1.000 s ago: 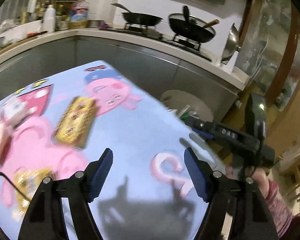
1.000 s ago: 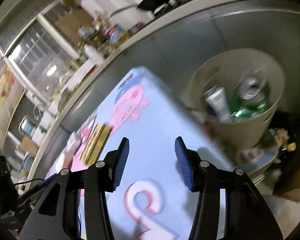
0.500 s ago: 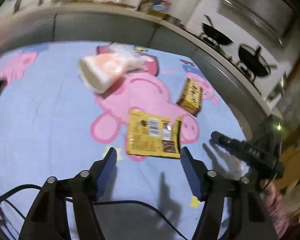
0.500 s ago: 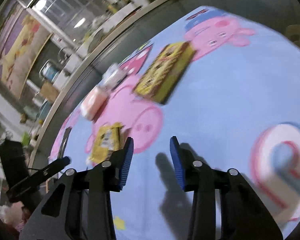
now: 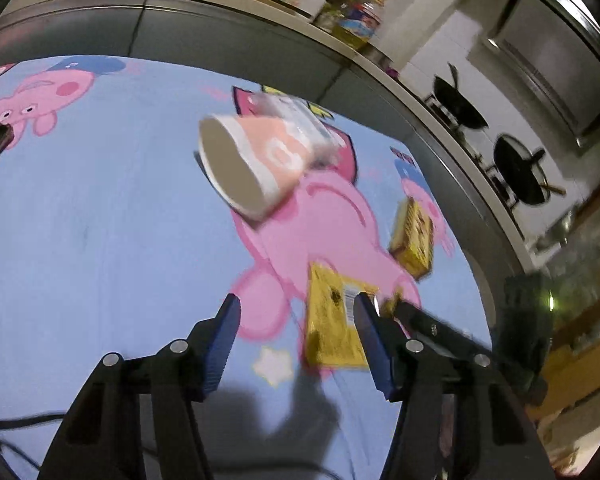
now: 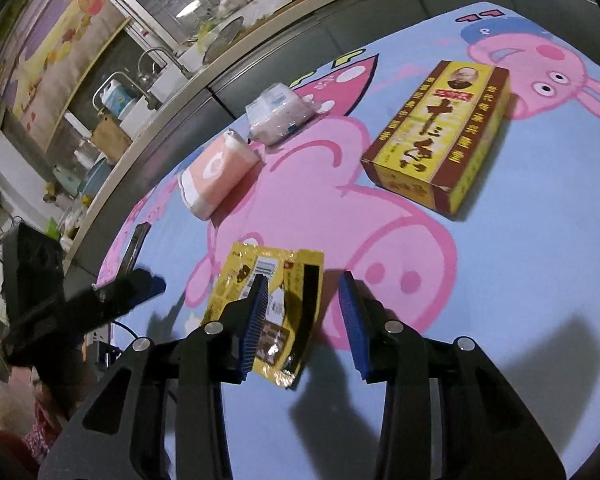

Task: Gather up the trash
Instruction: 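Grasp the yellow snack packet with right tool while left tool grasps pink paper cup, then carry the packet and paper cup over the beige bin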

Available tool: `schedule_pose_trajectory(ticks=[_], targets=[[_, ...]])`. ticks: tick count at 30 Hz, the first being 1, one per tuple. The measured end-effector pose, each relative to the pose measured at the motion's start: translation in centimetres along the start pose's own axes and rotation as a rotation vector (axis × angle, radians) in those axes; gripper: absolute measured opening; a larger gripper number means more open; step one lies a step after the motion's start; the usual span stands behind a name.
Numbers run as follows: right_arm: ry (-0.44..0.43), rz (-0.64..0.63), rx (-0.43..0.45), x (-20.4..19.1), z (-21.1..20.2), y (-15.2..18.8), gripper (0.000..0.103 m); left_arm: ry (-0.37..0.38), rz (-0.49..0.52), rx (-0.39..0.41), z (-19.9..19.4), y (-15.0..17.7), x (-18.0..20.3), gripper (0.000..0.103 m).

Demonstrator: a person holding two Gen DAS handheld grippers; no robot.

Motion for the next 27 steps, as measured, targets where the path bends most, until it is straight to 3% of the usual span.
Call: schedule_pose_trajectory(ticks=[6,9,10,11,13,14,15,17,24,27], targets=[[0.005,-0.023,0.005,-0.5,0.4,-0.2,0.036,0.050,-0.111,0.034,0.9,-4.8,-2.2,0.058],[0.005,-0.011,0.003,0.0,0.2,-0.2,0.029,0.109,-0.190,0.026,1.9,-6.5,-3.5,0.058],[0.002,-0.007,-0.001,0.1,0.2,-0.2,0.022,0.138,-0.214,0.025,2.2,-7.1,-3.7,0.058],[-0.009,-0.005,-0.021,0.2,0.5,-0.1,0.008,0.158,-0.225,0.028,2.3,-7.4,-3.7,0.055],[-0.021,0.001,-0.042,0.4,1.0,0.2,0.002,0.183,-0.237,0.030,2.6,-8.1,-3.5,0.042],[-0.023,-0.002,-0.043,0.4,1.0,0.3,0.001,0.194,-0.236,0.023,2.8,-8.2,-3.3,0.024],[-0.029,-0.002,-0.042,0.3,0.9,0.5,0.001,0.203,-0.230,0.016,2.9,-8.3,-3.0,0.007],[-0.043,-0.002,-0.030,0.1,0.4,0.8,0.001,0.205,-0.201,0.013,3.0,-8.1,-2.3,0.003],[-0.077,0.056,0.030,1.4,-2.9,2.4,0.001,0.193,-0.123,0.017,0.9,-4.9,-0.3,0.002],[-0.048,0.086,0.068,3.1,-5.1,3.5,0.001,0.203,-0.064,0.001,0.0,-2.2,1.3,0.002]])
Point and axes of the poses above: each gripper's, at about its wrist camera, not at the fingertips, and z roughly the way its jaws point, x to its right, y to its underside, the point moved 7 cm from there along z, roughly the way its jaws point, and after that the axes turned 13 degrees about -x, right-handed, at the moved point
